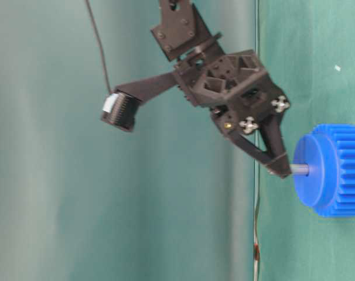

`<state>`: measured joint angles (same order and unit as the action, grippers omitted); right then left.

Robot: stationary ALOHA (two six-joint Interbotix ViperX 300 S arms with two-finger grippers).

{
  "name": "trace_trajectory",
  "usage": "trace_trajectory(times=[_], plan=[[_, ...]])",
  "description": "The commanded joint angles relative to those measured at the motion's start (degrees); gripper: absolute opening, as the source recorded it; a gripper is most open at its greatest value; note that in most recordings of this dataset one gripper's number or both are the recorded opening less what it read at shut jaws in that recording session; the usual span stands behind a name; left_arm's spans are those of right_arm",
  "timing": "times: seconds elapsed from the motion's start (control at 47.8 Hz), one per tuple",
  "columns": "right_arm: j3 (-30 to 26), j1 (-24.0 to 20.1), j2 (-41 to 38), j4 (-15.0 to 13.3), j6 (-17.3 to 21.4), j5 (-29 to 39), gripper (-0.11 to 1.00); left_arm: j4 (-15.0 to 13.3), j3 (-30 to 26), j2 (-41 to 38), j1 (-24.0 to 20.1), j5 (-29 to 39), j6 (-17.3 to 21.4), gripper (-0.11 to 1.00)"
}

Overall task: Insert the shaft into the center hole of the gear.
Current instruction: 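Lower the shaft into the blue gear's center hole with the right gripper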

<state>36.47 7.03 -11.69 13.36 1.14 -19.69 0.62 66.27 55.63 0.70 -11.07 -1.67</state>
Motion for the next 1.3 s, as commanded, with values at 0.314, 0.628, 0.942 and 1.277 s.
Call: trace_trajectory(times=[0.314,0.628,0.942,1.277], plan=[[-0.6,-0.1,-0.3,0.2,0.2,-1.8,0.20,0.0,-1.6,-0.3,0.1,-0.2,-0.4,0.00],[-0.6,-0.1,-1.6,0.2,0.2,-1.6,0.20,0.1,-1.6,-0.6,0.1,-0.2,-0.4,0.00],[-0.7,-0.1,-1.6,0.2,0.2,-1.8,0.20,0.1,-1.6,-0.6,0.1,-0.2,-0.3,0.00],[-0.8,-0.1,-1.6,0.2,0.2,-1.8,0.20,0.1,-1.6,-0.6,0.2,-0.3,-0.3,0.00]])
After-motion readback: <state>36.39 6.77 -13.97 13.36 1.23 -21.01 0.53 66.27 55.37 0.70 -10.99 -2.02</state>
